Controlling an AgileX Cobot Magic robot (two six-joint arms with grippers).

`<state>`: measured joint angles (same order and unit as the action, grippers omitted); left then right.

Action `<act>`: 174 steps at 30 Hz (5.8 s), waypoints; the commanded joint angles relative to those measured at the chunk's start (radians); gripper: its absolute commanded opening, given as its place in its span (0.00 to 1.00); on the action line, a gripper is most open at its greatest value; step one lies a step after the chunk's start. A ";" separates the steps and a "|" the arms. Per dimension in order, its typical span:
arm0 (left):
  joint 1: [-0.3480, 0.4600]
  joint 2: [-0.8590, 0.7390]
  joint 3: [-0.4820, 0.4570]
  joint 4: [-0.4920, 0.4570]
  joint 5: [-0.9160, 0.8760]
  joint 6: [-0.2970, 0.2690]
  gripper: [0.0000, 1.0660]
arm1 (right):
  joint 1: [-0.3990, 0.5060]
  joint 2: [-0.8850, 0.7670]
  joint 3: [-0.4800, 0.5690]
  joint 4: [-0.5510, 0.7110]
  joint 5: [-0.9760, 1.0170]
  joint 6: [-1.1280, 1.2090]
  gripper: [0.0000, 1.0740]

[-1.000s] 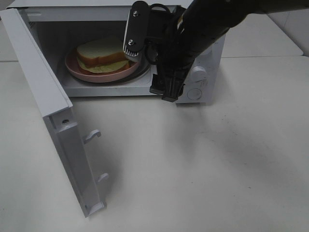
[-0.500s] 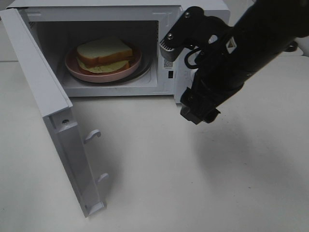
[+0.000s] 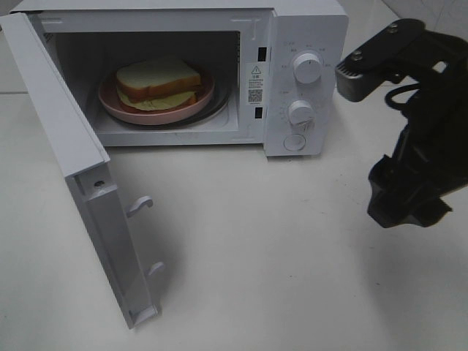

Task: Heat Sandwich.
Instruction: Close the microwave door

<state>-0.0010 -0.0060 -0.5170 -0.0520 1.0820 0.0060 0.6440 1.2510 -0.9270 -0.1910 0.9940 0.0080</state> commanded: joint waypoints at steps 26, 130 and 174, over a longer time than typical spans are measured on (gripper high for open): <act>-0.006 -0.017 0.002 0.000 -0.014 0.000 0.91 | -0.295 -0.709 0.242 0.000 0.127 0.082 0.71; -0.006 0.097 -0.032 0.001 -0.137 0.007 0.91 | -0.643 -1.283 0.430 0.126 0.004 0.080 0.71; -0.006 0.883 0.265 0.067 -1.430 0.016 0.00 | -0.643 -1.283 0.430 0.125 0.004 0.084 0.71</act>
<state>-0.0010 0.8740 -0.2560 0.0110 -0.3050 0.0210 0.0060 -0.0020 -0.4980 -0.0680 1.0050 0.0980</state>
